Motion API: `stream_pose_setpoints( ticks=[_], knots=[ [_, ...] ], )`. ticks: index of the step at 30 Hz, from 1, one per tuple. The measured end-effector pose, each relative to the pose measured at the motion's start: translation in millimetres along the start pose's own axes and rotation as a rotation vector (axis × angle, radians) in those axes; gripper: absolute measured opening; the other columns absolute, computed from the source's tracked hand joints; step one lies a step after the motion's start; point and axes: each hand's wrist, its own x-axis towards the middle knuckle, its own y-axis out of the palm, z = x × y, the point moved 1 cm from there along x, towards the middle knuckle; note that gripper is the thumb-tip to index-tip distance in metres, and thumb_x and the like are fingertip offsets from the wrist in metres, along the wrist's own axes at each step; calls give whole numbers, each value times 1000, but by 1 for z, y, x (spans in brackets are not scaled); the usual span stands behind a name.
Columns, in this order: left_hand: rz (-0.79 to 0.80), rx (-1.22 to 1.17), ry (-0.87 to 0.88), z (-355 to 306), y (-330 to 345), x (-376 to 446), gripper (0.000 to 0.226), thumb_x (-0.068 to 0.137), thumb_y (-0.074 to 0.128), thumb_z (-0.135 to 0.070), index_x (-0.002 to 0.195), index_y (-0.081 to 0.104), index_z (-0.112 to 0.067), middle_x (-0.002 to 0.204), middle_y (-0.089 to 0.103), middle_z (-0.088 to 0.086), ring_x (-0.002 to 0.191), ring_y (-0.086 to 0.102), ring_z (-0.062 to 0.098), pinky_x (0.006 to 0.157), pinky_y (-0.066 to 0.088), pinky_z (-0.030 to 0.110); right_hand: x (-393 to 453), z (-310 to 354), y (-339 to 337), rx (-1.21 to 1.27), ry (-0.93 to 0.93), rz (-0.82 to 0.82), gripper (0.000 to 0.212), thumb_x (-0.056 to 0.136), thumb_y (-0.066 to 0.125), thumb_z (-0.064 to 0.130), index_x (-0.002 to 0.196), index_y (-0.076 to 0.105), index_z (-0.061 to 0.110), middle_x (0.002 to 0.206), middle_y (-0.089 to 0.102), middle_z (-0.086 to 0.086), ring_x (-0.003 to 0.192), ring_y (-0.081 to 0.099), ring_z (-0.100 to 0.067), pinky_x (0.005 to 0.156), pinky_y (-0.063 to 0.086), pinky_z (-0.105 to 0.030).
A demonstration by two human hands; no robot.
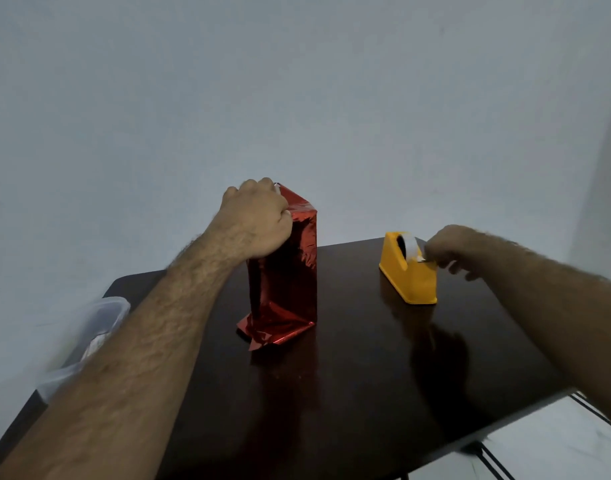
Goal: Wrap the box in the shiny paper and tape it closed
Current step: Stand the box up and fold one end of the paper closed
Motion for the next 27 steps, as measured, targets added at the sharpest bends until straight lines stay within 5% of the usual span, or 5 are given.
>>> stream_pose_setpoints(
  ticks=[4, 12, 19, 24, 27],
  knots=[
    [-1, 15, 4, -1, -1, 0, 41, 105, 40, -30, 124, 74, -18, 125, 56, 7, 120, 50, 29, 107, 35, 52, 4, -6, 2, 175, 44, 17, 23, 95, 70, 18, 106, 62, -1, 115, 66, -17, 101, 67, -33, 86, 61, -50],
    [-22, -24, -5, -1, 0, 0, 41, 107, 41, -29, 128, 74, -19, 131, 57, 4, 124, 48, 26, 111, 32, 53, 20, -10, 8, 511, 241, 193, 32, 93, 72, 10, 124, 66, 8, 113, 66, -9, 102, 65, -25, 82, 60, -46],
    [-25, -22, -11, -3, 1, 0, 41, 107, 41, -29, 129, 74, -18, 132, 57, 5, 124, 48, 27, 111, 32, 53, 13, -1, 4, 878, 346, 191, 28, 99, 67, 4, 128, 65, 4, 145, 56, -7, 133, 55, -30, 76, 63, -44],
    [-23, -18, -24, -2, 0, -1, 42, 108, 40, -30, 129, 74, -21, 132, 56, 4, 125, 48, 27, 109, 32, 53, -9, -1, -9, 904, 370, 163, 6, 87, 68, 14, 92, 65, 13, 105, 54, -2, 83, 46, -22, 64, 45, -33],
    [-16, -13, -25, -2, -1, -1, 41, 108, 40, -31, 128, 75, -23, 133, 56, 4, 125, 48, 28, 109, 32, 54, -17, -13, 3, 918, 387, 170, 10, 85, 68, 12, 94, 66, 13, 88, 49, 0, 77, 41, -19, 65, 42, -35]
  ],
)
